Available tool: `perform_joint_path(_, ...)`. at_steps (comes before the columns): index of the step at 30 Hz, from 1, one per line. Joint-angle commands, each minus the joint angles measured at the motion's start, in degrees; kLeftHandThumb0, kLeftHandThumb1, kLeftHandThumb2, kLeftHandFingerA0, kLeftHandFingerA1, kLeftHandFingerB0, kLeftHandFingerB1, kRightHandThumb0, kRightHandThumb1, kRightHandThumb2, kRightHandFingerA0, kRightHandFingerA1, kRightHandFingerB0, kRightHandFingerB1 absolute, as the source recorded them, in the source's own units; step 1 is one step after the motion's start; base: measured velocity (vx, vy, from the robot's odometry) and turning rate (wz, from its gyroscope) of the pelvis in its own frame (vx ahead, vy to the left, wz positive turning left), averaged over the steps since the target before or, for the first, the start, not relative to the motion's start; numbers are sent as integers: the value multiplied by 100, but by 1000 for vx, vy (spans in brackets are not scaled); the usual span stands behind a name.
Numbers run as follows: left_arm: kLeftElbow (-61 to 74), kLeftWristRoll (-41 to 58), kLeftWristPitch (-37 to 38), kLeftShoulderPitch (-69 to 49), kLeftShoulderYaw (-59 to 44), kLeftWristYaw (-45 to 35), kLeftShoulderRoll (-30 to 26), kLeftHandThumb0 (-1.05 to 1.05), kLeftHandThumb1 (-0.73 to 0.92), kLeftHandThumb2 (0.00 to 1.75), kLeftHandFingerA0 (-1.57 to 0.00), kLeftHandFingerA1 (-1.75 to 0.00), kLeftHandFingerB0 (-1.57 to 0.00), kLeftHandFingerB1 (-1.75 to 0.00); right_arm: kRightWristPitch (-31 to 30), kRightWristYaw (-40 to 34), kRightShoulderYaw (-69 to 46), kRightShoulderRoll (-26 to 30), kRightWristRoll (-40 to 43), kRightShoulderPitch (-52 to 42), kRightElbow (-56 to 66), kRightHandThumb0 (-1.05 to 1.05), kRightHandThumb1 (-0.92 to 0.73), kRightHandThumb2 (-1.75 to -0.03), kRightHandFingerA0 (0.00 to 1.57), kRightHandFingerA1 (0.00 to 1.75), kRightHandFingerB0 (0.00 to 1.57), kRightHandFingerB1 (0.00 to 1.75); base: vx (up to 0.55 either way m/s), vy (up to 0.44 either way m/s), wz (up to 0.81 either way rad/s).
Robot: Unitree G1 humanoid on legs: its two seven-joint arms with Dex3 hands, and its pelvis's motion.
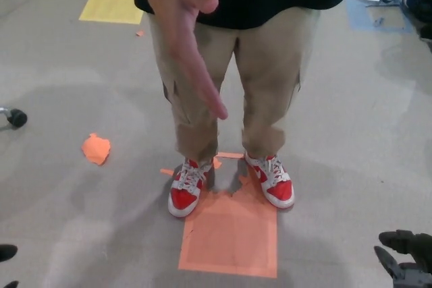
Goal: The robot extends its right arm to grab a person's hand and shakes it
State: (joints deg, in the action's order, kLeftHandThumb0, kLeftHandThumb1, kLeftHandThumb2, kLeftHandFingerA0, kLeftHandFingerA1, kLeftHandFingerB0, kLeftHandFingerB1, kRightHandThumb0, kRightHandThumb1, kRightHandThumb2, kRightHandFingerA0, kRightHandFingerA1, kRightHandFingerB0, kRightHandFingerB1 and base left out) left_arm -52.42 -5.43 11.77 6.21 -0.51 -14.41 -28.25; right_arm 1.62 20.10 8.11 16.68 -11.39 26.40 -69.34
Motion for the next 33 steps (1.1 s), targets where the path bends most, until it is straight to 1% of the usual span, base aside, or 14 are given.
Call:
perform_joint_path(1, -164, 47, 396, 1, -17, -358, -114, -48, 79, 63, -30, -38, -17, -29, 165, 251, -7, 49, 11, 65, -11, -86, -70, -101, 0, 10, 0, 7, 0, 0, 0)
perform_joint_path(2, -237, 30, 456, 23, -21, -338, -107, -53, 67, 81, -32, -48, -13, -38, 165, 191, 15, -5, 11, 36, 268, -83, -67, -101, 0, 12, 0, 10, 0, 0, 0)
perform_joint_path(3, -271, 39, 490, 17, -35, -348, -103, -53, 67, 80, -30, -47, -13, -38, 211, 160, 30, -31, 9, -4, 449, -75, -81, -63, 0, 10, 0, 4, 0, 0, 0)
perform_joint_path(4, -291, 53, 513, 4, -50, -364, -103, -53, 67, 80, -30, -47, -13, -38, 247, 141, 32, -44, 12, -43, 559, -75, -81, -63, 0, 10, 0, 4, 0, 0, 0)
perform_joint_path(5, -305, 52, 525, 6, -53, -364, -105, -47, 79, 64, -29, -37, -17, -29, 298, 103, 48, -47, -2, -86, 706, -86, -71, -102, 0, 12, 0, 7, 0, 0, 0)
perform_joint_path(6, -302, 56, 517, 9, -62, -379, -106, -54, 68, 80, -25, -45, -13, -37, 388, 45, 29, -56, 29, -208, 1083, -84, -71, -101, 0, 14, 0, 7, 0, 0, 0)
perform_joint_path(15, -199, 3, 469, 44, -40, -417, -144, -55, 69, 81, -24, -43, -12, -37, -350, 228, -3, 9, 147, -1015, 4712, -87, -72, -104, 1, 28, 0, 8, 0, 0, 0)
perform_joint_path(16, -197, -4, 464, 46, -35, -413, -147, -55, 69, 81, -24, -43, -12, -37, -364, 233, 13, 18, 124, -1027, 4829, -87, -72, -104, 1, 28, 0, 8, 0, 0, 0)
perform_joint_path(17, -196, -14, 488, 43, -33, -392, -147, -54, 67, 80, -29, -46, -13, -37, -466, 276, 48, 9, 110, -1029, 5207, -76, -83, -65, 19, 33, 0, 3, 0, 0, 0)
perform_joint_path(19, -200, -57, 519, 44, -16, -324, -157, -54, 68, 81, -27, -45, -13, -37, -809, 399, 99, -38, 148, -999, 5855, -76, -82, -65, 17, 32, 0, 1, 0, 0, 0)
perform_joint_path(20, -227, -53, 549, 63, -16, -353, -167, -55, 70, 79, -23, -43, -13, -37, -985, 461, 157, -62, 127, -925, 6140, -86, -70, -104, 7, 39, 0, 9, 0, 0, 0)
perform_joint_path(25, -191, 20, 560, 74, -62, -430, -171, -50, 79, 64, -28, -36, -16, -29, -1691, 573, 384, -185, -55, -524, 7026, -88, -68, -104, 8, 43, 0, 8, 0, 0, 0)
perform_joint_path(26, -209, 25, 589, 77, -67, -435, -172, -28, 58, 107, -10, -50, -7, -50, -1763, 592, 406, -201, -61, -460, 7076, -90, -71, -105, 1, 29, 0, 6, 0, 0, 0)
perform_joint_path(33, -170, -104, 490, 116, -2, -265, -183, -59, 66, 82, -31, -47, -15, -38, -2549, 576, 701, -402, -328, 223, 7384, -92, -71, -106, 0, 16, 0, 5, 0, 0, 0)
